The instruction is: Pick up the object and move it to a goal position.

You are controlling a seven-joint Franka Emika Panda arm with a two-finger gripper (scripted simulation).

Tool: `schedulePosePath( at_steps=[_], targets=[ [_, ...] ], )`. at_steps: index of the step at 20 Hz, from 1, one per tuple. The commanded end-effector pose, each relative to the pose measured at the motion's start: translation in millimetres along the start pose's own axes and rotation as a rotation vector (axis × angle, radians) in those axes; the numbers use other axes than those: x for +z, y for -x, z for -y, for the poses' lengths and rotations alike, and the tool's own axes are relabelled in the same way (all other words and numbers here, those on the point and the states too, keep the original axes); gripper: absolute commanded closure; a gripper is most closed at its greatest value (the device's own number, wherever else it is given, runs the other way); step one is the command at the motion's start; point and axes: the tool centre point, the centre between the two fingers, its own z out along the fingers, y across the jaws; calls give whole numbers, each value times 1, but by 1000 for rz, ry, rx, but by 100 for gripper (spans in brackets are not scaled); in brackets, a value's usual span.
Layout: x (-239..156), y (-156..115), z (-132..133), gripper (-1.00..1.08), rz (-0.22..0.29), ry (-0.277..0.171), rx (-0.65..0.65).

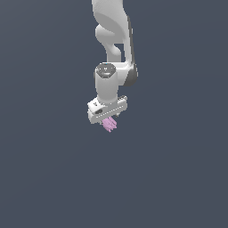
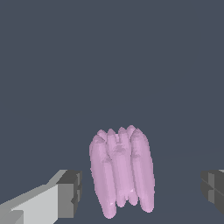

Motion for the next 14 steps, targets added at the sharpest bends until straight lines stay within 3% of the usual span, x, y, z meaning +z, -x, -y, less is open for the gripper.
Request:
schedulePosePath(
  at_steps=[1, 14],
  targets=[
    [5, 6, 2, -92, 2, 0, -51],
    [16, 19, 8, -92, 7, -3, -147]
  ],
)
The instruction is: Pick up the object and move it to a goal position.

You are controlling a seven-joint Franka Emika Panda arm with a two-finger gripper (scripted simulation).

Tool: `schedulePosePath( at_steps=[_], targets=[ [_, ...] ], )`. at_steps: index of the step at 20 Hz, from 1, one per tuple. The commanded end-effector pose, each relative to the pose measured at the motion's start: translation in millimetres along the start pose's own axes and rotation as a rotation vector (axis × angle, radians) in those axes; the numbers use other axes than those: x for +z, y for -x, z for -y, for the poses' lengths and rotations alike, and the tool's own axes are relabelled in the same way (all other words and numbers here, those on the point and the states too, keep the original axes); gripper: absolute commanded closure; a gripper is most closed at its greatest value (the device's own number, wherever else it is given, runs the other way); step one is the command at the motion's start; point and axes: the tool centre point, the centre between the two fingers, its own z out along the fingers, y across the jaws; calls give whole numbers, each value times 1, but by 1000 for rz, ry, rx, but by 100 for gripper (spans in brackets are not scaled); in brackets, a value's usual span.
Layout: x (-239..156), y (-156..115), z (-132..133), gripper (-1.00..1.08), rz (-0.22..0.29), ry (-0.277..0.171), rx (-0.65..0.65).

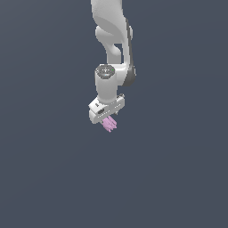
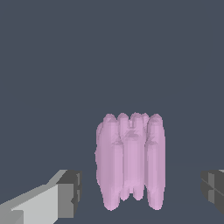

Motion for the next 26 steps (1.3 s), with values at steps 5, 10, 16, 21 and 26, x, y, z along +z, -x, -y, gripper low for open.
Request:
schedulePosePath(
  at_steps=[5, 10, 16, 21, 26],
  targets=[
    [8, 0, 0, -92, 0, 0, -1],
    [31, 1, 1, -92, 0, 0, -4],
    [49, 1, 1, -92, 0, 0, -5],
    [50, 1, 1, 108, 0, 0, -5],
    [50, 1, 1, 108, 0, 0, -5]
  ],
)
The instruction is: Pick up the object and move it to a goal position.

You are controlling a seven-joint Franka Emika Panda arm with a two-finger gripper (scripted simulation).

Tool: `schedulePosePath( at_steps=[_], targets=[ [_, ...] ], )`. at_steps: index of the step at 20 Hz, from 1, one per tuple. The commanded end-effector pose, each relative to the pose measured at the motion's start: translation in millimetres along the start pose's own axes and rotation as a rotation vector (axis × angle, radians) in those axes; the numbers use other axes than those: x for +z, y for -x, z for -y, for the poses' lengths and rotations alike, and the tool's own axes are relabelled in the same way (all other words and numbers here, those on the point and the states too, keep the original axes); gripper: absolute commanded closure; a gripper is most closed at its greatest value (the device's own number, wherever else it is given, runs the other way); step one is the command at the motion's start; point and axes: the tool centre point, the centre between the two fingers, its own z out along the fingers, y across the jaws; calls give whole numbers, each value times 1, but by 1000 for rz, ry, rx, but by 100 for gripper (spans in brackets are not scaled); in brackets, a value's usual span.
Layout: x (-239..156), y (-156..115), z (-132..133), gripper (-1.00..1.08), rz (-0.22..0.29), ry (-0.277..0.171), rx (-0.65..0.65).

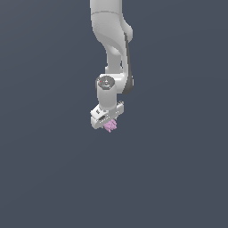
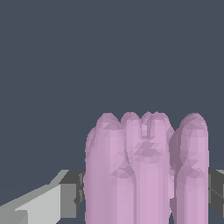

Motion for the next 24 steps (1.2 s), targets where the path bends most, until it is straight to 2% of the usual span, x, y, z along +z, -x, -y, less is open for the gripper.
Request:
schedulePosePath(
  at_steps=[1, 6, 11, 16, 24],
  targets=[
    [1, 0, 1, 108, 2, -2, -1],
    [-2, -3, 2, 108, 0, 0, 0],
    [-14, -22, 12, 108, 0, 0, 0],
    [-36, -55, 29, 108, 1, -1, -1],
    [-81, -125, 63, 108, 1, -1, 0]
  ],
)
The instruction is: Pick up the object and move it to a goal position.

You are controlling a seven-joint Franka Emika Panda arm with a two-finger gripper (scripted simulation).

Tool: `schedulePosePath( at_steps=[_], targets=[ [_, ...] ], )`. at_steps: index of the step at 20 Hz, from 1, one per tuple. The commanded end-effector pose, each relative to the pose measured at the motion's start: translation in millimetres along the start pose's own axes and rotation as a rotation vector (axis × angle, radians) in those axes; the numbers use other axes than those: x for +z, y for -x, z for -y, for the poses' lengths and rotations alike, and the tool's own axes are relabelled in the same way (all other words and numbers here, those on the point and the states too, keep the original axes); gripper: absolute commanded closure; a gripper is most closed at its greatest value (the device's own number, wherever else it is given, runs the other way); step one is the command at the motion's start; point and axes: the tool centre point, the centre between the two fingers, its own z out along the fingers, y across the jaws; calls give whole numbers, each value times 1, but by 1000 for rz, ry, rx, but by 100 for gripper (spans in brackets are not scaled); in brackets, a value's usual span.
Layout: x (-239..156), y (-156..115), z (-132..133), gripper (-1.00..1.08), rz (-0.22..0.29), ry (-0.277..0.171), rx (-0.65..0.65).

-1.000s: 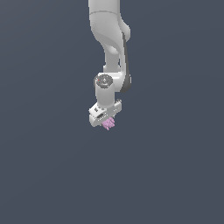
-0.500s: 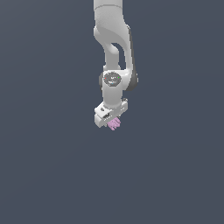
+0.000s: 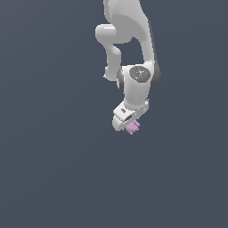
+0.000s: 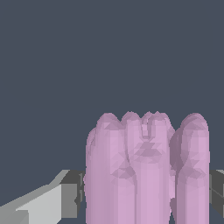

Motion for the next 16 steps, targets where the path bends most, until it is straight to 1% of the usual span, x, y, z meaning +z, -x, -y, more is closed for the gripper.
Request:
schedulePosePath(
  at_steps=[1, 4, 8, 12, 16],
  targets=[
    [-14, -22, 11, 108, 1, -1, 1],
    [-27, -43, 20, 108, 1, -1, 1],
    [-39, -63, 28, 108, 1, -1, 1],
    [-46, -75, 33, 108, 1, -1, 1],
    [-49, -81, 35, 108, 1, -1, 1]
  ],
)
